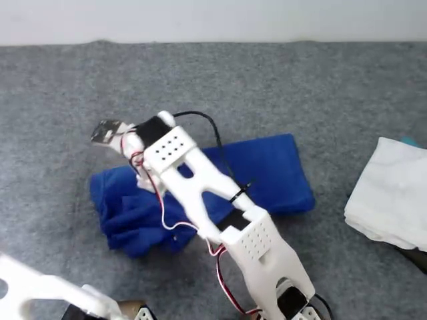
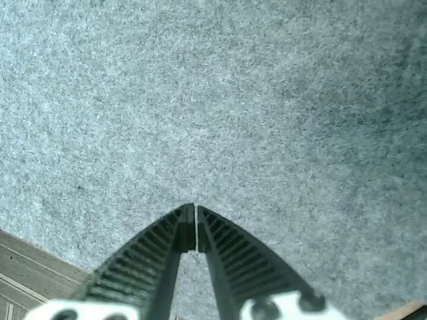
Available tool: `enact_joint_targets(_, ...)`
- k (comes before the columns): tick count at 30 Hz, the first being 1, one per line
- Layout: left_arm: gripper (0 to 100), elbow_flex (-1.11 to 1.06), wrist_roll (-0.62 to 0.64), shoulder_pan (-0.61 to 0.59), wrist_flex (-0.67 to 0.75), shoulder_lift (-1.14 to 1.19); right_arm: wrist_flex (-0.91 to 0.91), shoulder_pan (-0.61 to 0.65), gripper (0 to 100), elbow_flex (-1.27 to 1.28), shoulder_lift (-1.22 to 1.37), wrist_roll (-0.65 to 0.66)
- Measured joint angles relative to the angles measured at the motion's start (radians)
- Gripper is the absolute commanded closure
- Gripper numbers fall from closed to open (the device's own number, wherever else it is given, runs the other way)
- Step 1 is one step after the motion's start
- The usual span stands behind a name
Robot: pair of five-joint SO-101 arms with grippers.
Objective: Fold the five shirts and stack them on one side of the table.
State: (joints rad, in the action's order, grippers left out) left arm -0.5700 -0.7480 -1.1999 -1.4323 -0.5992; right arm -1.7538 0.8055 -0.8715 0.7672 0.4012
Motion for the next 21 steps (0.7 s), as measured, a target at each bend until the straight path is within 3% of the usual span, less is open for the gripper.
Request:
enact_joint_targets(10, 98, 0.000, 0.000, 0.000, 0.000, 0.000, 0.000, 0.141, 79.0, 0.206, -0.040, -0.031)
enact_joint_targets(21, 98, 0.000, 0.000, 0.000, 0.000, 0.000, 0.006, 0.020, 78.8, 0.107, -0.066, -0.031)
